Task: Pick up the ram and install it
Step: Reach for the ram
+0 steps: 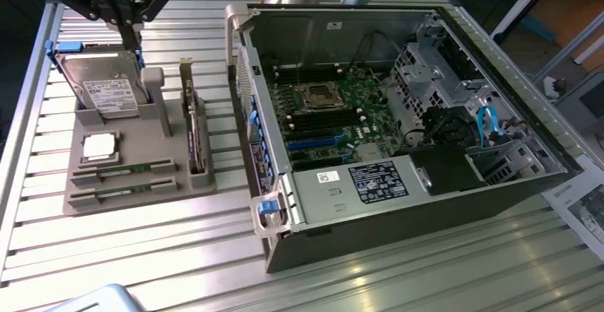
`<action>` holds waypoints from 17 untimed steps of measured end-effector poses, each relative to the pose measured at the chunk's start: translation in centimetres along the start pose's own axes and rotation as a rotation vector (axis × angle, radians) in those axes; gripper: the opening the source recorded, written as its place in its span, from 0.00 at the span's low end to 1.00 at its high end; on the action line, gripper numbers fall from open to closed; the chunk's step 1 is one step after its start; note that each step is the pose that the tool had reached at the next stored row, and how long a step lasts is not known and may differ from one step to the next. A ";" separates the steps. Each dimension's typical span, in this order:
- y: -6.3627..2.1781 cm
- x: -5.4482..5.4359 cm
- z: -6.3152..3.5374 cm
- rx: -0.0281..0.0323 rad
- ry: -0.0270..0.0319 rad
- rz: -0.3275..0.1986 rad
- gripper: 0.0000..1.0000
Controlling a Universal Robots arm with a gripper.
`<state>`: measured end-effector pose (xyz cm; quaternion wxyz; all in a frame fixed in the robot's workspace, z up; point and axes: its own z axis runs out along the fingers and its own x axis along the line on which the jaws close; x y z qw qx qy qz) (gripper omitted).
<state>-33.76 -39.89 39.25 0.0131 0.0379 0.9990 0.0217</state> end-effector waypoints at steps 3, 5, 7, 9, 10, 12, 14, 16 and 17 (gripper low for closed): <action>-0.10 1.3 -0.03 0.0000 0.0000 0.000 0.10; -0.15 1.9 -0.05 0.0000 0.0001 0.000 0.10; -0.17 2.2 -0.06 0.0001 0.0001 0.000 0.10; -0.16 2.2 -0.06 0.0001 0.0001 0.000 0.10; -0.16 2.2 -0.06 0.0001 0.0001 0.000 0.10; -0.16 2.2 -0.06 0.0000 0.0002 0.000 0.10; -0.15 2.0 -0.05 0.0007 0.0085 0.000 0.10; -0.15 2.0 -0.05 0.0011 0.0143 0.001 0.10; -0.15 1.9 -0.05 0.0013 0.0167 0.001 0.10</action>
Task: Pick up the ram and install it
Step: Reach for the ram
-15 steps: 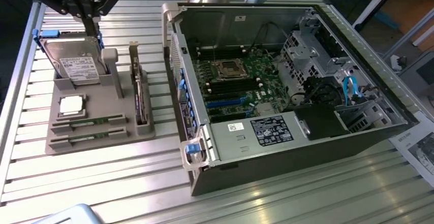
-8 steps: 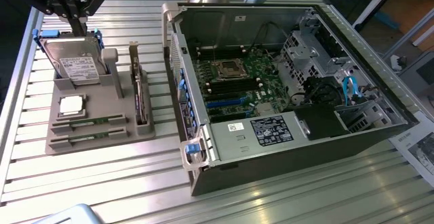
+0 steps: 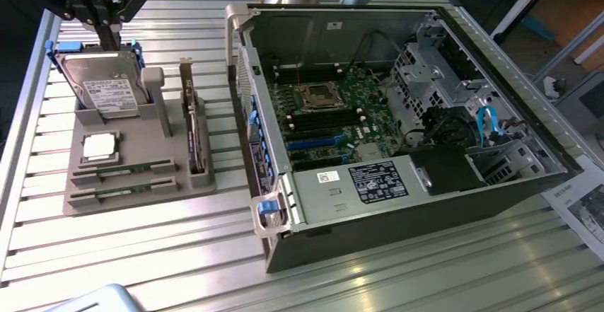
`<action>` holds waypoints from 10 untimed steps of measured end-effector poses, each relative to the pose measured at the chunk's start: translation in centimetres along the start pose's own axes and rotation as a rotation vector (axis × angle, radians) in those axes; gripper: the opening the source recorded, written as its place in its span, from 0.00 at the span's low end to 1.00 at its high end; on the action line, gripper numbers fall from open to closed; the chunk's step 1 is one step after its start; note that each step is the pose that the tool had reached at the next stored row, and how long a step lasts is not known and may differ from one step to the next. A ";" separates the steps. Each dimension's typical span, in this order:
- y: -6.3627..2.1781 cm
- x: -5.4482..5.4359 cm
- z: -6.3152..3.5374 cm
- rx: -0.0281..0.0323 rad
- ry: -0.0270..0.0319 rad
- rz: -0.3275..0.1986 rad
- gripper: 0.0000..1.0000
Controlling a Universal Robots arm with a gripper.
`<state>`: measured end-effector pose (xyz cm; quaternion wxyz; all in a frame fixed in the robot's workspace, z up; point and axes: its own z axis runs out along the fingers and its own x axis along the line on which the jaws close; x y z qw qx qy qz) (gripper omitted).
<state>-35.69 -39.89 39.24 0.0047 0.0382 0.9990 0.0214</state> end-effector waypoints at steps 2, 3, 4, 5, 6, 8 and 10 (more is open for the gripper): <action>0.00 0.0 0.00 0.0000 0.0001 0.000 0.10; 0.00 0.0 0.00 0.0000 0.0001 0.000 0.10; -0.01 0.0 0.00 0.0001 0.0001 0.000 0.10; -0.02 0.0 0.00 0.0000 0.0001 0.000 0.10; -0.02 0.0 0.00 0.0000 0.0001 0.000 0.10; -0.02 0.0 0.00 0.0000 0.0001 0.000 0.10; -0.02 0.0 0.00 0.0000 0.0001 0.000 0.10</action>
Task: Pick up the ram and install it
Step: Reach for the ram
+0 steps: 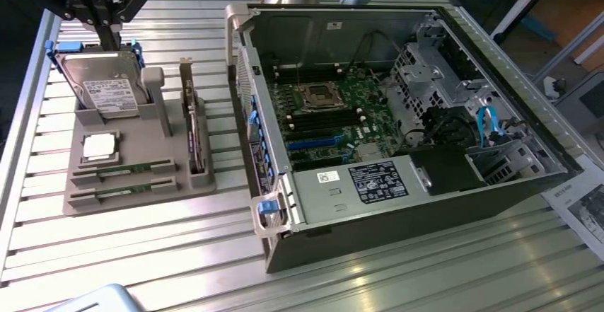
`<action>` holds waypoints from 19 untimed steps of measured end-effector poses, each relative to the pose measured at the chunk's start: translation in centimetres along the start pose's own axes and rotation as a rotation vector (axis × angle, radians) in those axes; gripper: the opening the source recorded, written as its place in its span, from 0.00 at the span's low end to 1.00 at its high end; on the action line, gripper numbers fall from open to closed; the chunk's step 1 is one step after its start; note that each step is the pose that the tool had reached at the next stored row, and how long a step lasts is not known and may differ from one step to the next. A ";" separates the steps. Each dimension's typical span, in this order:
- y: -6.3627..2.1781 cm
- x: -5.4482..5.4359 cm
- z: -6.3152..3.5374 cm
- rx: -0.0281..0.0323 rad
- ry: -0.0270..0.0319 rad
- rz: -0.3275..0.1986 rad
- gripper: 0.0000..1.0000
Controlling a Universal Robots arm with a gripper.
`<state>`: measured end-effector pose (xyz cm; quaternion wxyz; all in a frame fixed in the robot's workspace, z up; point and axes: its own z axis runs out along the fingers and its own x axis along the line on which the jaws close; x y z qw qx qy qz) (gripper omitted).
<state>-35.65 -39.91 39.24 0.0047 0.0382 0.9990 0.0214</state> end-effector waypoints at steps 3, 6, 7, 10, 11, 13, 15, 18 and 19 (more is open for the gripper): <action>0.00 0.0 0.00 0.0000 0.0000 0.000 0.10; -0.01 0.0 0.00 0.0000 0.0001 0.000 0.10; -0.06 0.0 0.00 0.0000 0.0001 0.000 0.10; -0.35 0.0 -0.02 0.0000 0.0001 0.000 0.10; -0.43 0.0 -0.02 0.0001 0.0002 0.000 0.10; -0.78 0.0 -0.04 0.0000 0.0000 0.000 0.10; -1.02 0.1 -0.05 0.0000 0.0001 0.000 0.10; -1.52 0.1 -0.07 0.0000 0.0000 0.000 0.10; -1.59 0.1 -0.07 0.0000 0.0000 0.000 0.10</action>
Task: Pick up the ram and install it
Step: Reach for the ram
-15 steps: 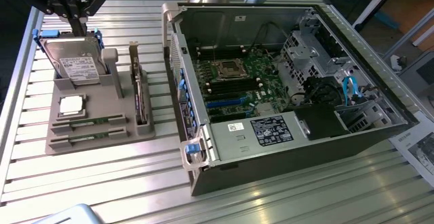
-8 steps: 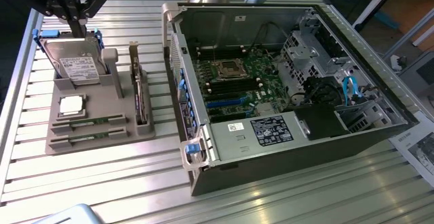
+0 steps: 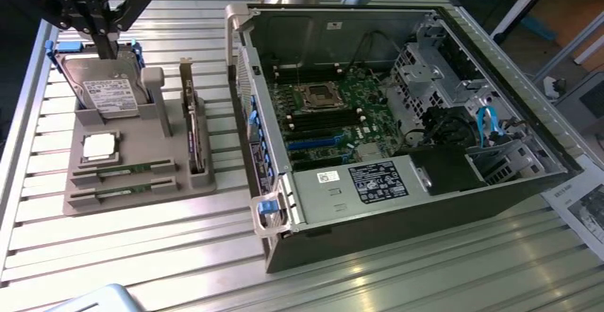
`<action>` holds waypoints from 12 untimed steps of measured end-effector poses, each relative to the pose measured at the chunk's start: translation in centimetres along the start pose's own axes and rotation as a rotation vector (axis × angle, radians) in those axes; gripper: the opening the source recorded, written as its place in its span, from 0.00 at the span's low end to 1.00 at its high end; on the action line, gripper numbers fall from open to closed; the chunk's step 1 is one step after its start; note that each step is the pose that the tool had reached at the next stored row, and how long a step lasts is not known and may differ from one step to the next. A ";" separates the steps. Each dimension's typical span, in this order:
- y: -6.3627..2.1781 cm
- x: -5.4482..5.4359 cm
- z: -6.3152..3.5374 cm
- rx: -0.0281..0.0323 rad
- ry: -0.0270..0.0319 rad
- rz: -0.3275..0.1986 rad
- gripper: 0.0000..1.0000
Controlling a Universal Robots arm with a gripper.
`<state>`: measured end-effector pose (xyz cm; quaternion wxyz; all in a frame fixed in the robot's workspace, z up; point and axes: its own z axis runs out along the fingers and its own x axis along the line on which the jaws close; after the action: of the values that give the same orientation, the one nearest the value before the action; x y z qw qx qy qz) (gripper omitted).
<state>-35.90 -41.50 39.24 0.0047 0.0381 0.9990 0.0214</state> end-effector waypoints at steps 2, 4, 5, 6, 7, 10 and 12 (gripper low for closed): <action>0.00 0.0 0.00 0.0000 0.0000 0.000 0.10; -0.01 0.0 0.00 0.0000 0.0000 0.000 0.10; -0.01 0.0 0.00 0.0000 -0.0001 0.000 0.10; -0.01 0.0 0.00 0.0000 0.0000 0.000 0.10; -0.01 0.0 0.00 0.0000 0.0000 0.000 0.10; -0.13 0.0 -0.01 0.0001 0.0000 0.000 0.10; -0.21 0.0 -0.01 0.0000 0.0000 0.000 0.10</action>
<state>-35.90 -41.71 39.25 0.0047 0.0382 0.9990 0.0214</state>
